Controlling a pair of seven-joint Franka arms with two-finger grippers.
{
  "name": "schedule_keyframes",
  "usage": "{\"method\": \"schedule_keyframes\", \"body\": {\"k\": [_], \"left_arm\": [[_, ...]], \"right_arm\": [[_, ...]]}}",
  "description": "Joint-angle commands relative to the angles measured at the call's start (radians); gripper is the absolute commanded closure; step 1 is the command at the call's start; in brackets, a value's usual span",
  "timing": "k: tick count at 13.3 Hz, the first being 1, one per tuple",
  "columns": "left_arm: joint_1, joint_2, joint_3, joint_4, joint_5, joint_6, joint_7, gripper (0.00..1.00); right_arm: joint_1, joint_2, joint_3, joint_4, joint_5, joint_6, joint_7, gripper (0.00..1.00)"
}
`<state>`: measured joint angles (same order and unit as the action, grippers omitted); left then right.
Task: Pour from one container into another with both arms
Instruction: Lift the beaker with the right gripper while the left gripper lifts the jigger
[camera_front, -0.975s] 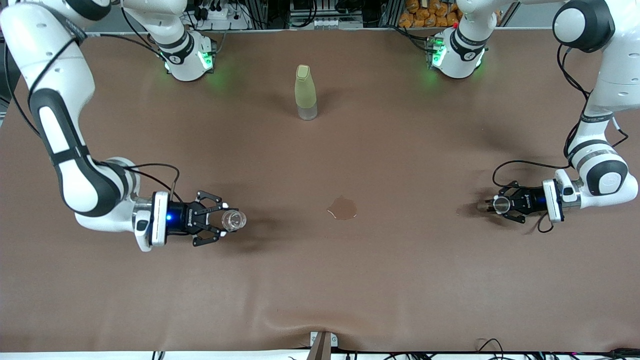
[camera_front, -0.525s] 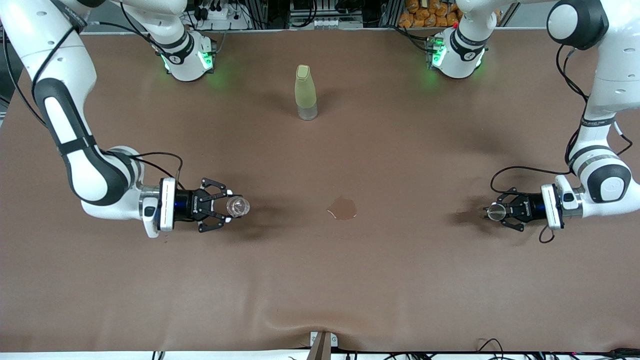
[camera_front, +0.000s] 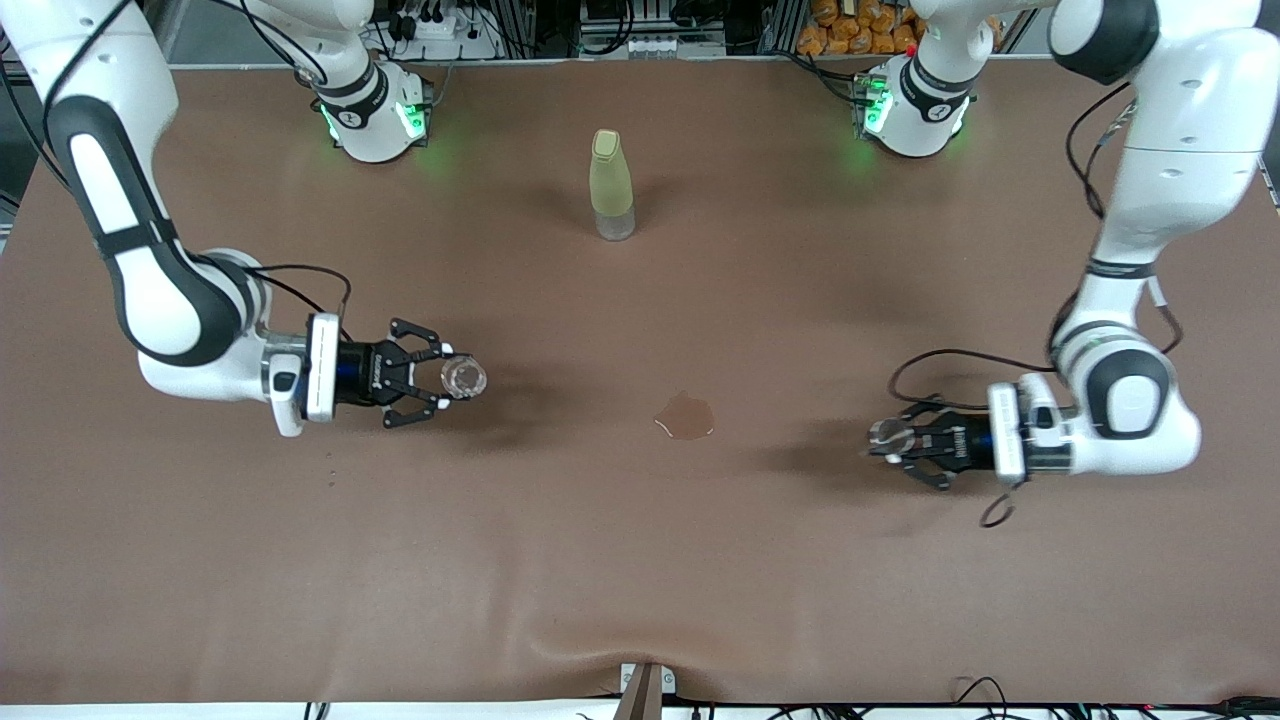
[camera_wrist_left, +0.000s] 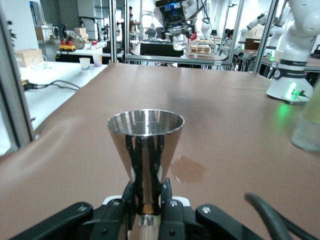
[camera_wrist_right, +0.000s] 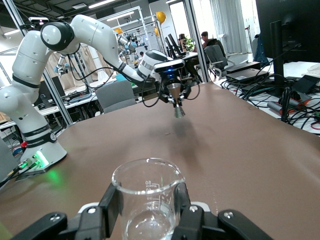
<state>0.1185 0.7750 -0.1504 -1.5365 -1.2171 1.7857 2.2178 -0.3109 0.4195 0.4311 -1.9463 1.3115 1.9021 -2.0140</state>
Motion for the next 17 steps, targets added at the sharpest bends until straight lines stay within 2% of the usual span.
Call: {"method": "schedule_keyframes", "body": {"k": [1, 4, 8, 9, 11, 14, 17], "left_arm": [[-0.112, 0.013, 0.009, 0.007, -0.09, 0.079, 0.005, 1.0], [-0.216, 0.032, 0.009, 0.006, -0.166, 0.156, 0.008, 1.0], [-0.365, 0.049, 0.009, 0.003, -0.264, 0.293, 0.01, 1.0], [-0.399, 0.052, 0.011, 0.003, -0.298, 0.303, 0.01, 1.0], [-0.456, 0.053, 0.012, 0.003, -0.321, 0.325, 0.006, 1.0], [-0.517, 0.063, 0.011, 0.003, -0.352, 0.343, 0.013, 1.0], [-0.586, 0.098, 0.012, 0.01, -0.383, 0.371, 0.017, 1.0]], "right_arm": [[-0.043, -0.106, 0.003, -0.112, 0.029, -0.035, -0.012, 0.9], [-0.099, -0.142, 0.0, -0.138, 0.026, -0.128, -0.011, 0.9], [-0.102, -0.168, 0.005, -0.186, 0.029, -0.141, -0.008, 0.9], [-0.091, -0.168, 0.006, -0.187, 0.057, -0.138, -0.006, 0.9], [-0.027, -0.168, 0.005, -0.209, 0.165, -0.126, -0.006, 0.9], [0.031, -0.16, 0.006, -0.2, 0.245, -0.049, -0.006, 0.9], [0.133, -0.154, 0.005, -0.2, 0.398, 0.004, -0.005, 0.91]]}}
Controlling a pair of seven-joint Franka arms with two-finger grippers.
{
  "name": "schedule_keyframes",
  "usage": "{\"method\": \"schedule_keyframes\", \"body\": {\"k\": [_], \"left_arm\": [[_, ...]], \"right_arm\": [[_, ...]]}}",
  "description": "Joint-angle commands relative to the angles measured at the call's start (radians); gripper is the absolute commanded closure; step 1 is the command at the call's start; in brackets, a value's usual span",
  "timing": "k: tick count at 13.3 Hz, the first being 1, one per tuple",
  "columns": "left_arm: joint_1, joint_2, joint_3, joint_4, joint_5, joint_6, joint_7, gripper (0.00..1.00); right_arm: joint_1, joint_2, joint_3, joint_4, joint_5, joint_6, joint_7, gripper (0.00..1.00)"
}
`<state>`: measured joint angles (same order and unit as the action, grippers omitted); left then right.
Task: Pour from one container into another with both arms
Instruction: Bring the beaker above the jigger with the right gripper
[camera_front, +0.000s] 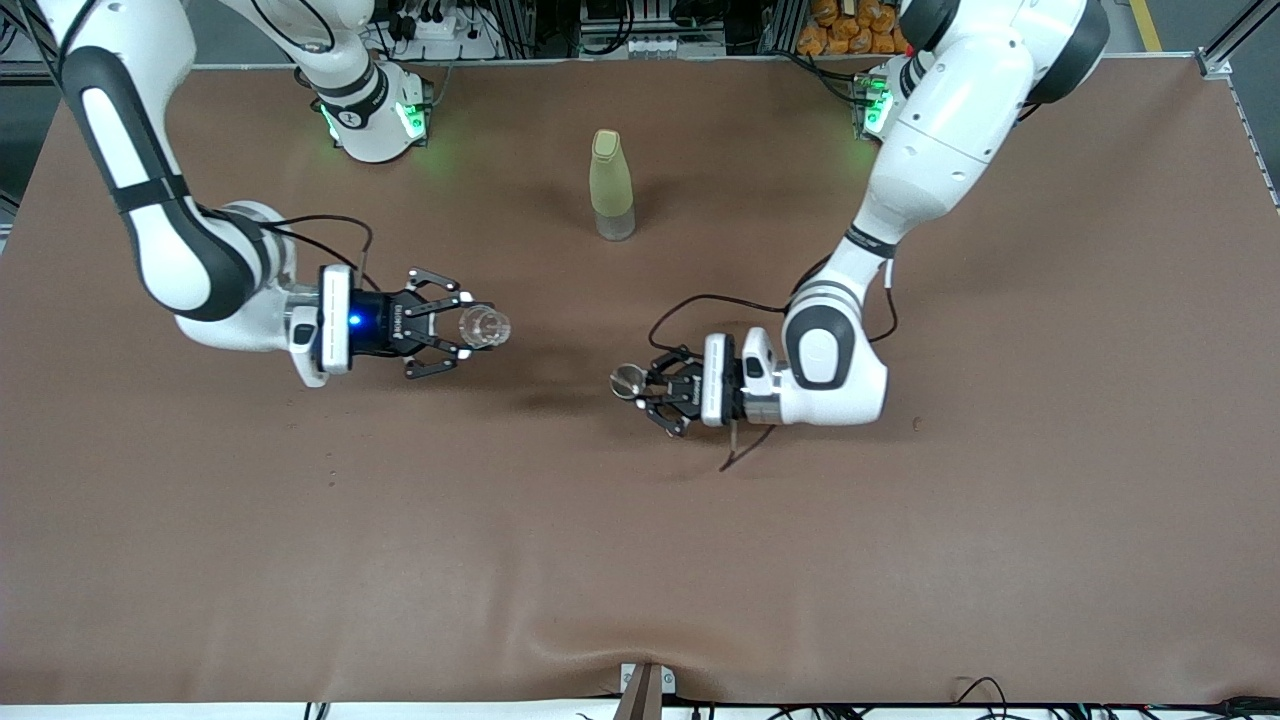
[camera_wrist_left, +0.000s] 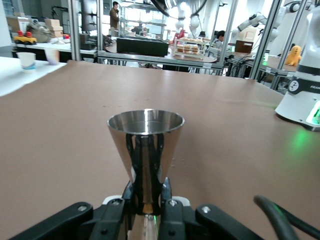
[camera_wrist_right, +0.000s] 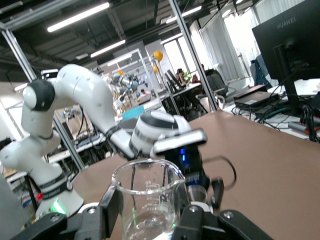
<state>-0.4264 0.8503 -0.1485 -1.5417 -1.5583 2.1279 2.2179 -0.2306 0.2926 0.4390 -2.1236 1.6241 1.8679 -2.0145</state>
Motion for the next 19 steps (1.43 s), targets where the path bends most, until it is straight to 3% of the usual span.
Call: {"method": "schedule_keyframes", "body": {"k": [1, 4, 11, 19], "left_arm": [[-0.052, 0.032, 0.01, 0.018, -0.045, 0.03, 0.019, 1.0], [-0.087, 0.042, 0.01, 0.023, -0.095, 0.033, 0.019, 1.0], [-0.095, 0.078, 0.017, 0.068, -0.097, 0.033, 0.019, 1.0], [-0.104, 0.085, 0.015, 0.069, -0.124, 0.043, 0.014, 1.0]], "right_arm": [[0.082, -0.027, -0.002, -0.022, 0.124, 0.074, -0.003, 0.91], [0.157, -0.006, -0.003, -0.021, 0.244, 0.128, 0.037, 0.91], [0.172, 0.029, -0.003, -0.052, 0.247, 0.132, 0.278, 0.91], [0.203, 0.08, -0.005, -0.047, 0.257, 0.16, 0.152, 0.91]]}}
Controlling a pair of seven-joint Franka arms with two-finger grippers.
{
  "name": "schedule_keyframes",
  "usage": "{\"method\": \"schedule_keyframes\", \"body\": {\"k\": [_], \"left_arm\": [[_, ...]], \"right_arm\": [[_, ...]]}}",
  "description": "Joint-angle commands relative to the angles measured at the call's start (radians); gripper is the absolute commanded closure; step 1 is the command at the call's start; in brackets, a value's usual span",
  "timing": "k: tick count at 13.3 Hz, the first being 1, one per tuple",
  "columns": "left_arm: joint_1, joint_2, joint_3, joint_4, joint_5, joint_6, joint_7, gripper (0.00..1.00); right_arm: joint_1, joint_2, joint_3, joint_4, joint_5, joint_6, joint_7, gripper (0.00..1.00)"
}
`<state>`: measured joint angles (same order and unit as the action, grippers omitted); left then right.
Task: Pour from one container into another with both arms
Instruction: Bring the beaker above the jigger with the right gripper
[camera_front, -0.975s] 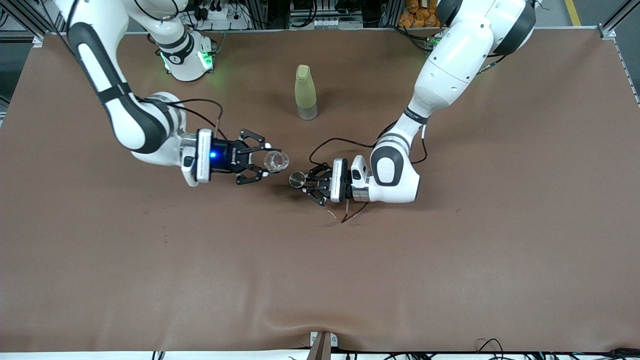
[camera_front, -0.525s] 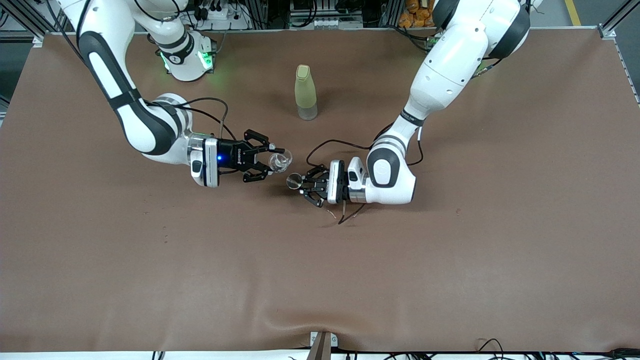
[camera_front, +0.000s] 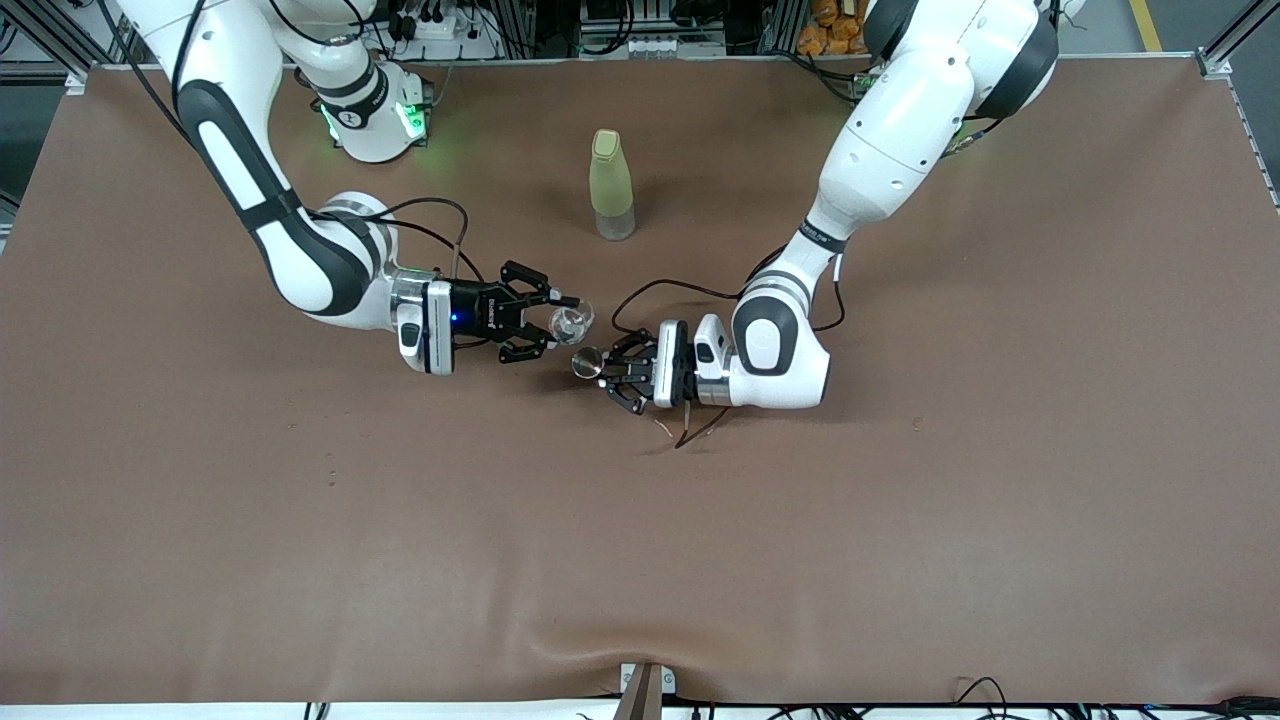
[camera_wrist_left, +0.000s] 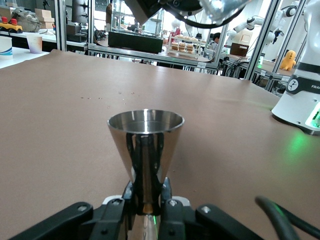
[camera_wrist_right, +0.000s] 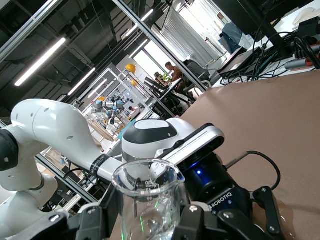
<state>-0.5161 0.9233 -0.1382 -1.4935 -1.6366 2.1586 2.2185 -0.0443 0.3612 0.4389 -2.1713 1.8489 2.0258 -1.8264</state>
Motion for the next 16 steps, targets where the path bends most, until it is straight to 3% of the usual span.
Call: {"method": "schedule_keyframes", "body": {"k": [1, 16], "left_arm": [[-0.019, 0.012, 0.005, 0.019, -0.052, 0.014, 0.013, 1.0], [-0.021, 0.014, 0.006, 0.019, -0.06, 0.017, 0.012, 1.0]], "right_arm": [[0.017, 0.019, -0.003, 0.001, 0.041, 0.002, -0.034, 0.91], [0.049, 0.134, -0.003, 0.002, 0.231, 0.007, 0.032, 0.91]]}}
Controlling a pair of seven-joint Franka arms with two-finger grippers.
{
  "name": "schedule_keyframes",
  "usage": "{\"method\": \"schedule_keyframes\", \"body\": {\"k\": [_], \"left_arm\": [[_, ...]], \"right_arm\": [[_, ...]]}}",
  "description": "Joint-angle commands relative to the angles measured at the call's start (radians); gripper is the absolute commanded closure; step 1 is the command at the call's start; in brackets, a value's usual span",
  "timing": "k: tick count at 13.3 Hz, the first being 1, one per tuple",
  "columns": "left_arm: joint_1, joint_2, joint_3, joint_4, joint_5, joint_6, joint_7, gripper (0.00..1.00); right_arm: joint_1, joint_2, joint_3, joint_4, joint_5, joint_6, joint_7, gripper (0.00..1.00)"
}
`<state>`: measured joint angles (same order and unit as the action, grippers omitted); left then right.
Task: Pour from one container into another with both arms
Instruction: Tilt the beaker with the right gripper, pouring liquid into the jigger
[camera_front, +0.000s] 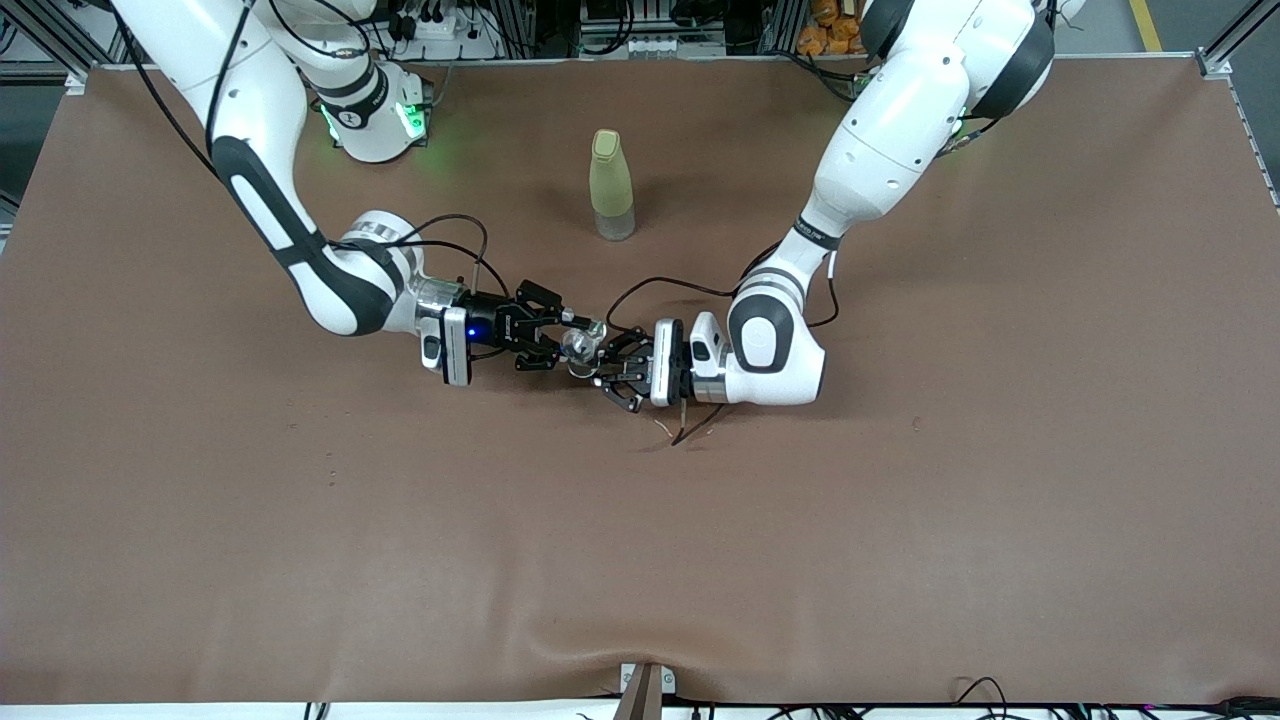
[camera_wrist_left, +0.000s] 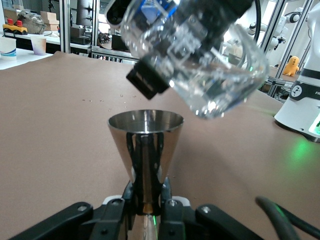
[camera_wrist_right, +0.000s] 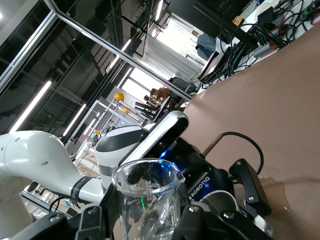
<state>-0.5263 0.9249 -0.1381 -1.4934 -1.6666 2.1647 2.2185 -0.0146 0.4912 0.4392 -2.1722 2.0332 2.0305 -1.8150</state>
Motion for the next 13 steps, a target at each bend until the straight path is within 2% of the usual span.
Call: {"method": "schedule_keyframes", "body": {"k": [1, 13], "left_arm": [[-0.011, 0.012, 0.006, 0.019, -0.03, 0.011, 0.012, 1.0], [-0.007, 0.02, 0.006, 0.019, -0.025, 0.011, 0.018, 1.0]], "right_arm": [[0.022, 0.004, -0.004, 0.003, 0.053, 0.004, 0.049, 0.91], [0.028, -0.028, -0.002, 0.002, 0.053, 0.043, 0.252, 0.92]]}}
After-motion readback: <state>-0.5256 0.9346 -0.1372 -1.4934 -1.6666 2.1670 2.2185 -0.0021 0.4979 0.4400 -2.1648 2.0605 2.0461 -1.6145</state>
